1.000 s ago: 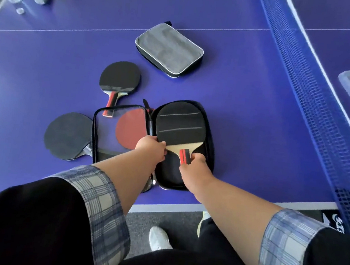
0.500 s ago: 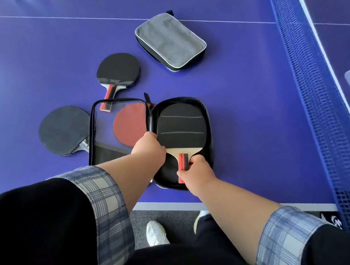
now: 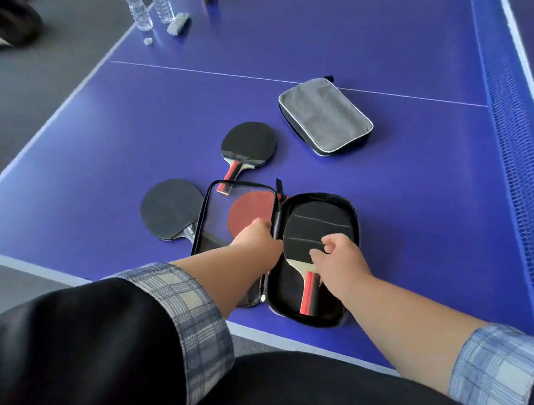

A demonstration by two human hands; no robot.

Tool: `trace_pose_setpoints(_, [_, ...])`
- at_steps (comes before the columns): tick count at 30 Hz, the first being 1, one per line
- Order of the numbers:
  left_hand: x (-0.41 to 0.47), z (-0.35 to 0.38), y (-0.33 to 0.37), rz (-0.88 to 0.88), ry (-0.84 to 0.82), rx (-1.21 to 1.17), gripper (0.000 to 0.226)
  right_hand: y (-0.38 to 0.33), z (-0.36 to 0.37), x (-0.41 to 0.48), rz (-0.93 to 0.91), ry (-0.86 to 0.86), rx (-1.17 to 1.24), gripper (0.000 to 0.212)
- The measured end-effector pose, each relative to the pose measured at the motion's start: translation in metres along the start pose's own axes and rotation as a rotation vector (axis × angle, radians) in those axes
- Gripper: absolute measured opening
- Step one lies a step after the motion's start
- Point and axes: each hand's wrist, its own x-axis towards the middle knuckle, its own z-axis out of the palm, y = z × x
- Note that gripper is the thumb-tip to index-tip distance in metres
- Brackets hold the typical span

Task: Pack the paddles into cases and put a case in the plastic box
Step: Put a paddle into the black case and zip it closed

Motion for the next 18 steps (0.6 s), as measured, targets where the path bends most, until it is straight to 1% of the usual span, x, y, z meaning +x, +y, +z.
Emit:
trace_pose_setpoints(3, [0.006,-0.008,-0.006,-0.051,0.032,-0.103,0.054,-0.025,0.004,0.015,-0.079,-0.038,0.018,0.035])
trace_pose_setpoints(5, [0.012,-0.016,-0.012,-0.045,0.064,-0.096,0.051,-0.044,0.011,0.022,-0.124,-0.081,0.038,0.032])
trace_pose_setpoints(8, [0.027,-0.036,-0.023,-0.022,0.18,-0.128,0.047,-0.074,0.024,0.034,-0.171,-0.097,0.1,0.029])
trace_pose_setpoints(9, [0.035,-0.045,-0.026,-0.01,0.203,-0.14,0.047,-0.086,0.029,0.041,-0.161,-0.095,0.139,0.028])
trace_pose_setpoints(10, [0.044,-0.055,-0.027,-0.006,0.217,-0.142,0.047,-0.1,0.034,0.048,-0.125,-0.099,0.222,0.026])
trace_pose_setpoints(11, [0.053,-0.065,-0.028,-0.003,0.227,-0.129,0.047,-0.114,0.039,0.055,-0.052,-0.12,0.371,0.023])
trace_pose_setpoints(13, [0.075,-0.083,-0.029,0.022,0.242,-0.088,0.042,-0.143,0.049,0.072,0.145,-0.185,0.76,0.01])
trace_pose_setpoints(14, [0.087,-0.091,-0.031,0.049,0.248,-0.07,0.036,-0.155,0.054,0.082,0.217,-0.2,0.902,0.006])
trace_pose_setpoints(16, [0.113,-0.105,-0.034,0.076,0.251,-0.052,0.03,-0.172,0.066,0.106,0.274,-0.206,0.987,0.005])
trace_pose_setpoints(18, [0.14,-0.115,-0.039,0.054,0.22,-0.041,0.042,-0.183,0.08,0.128,0.303,-0.203,0.971,0.009])
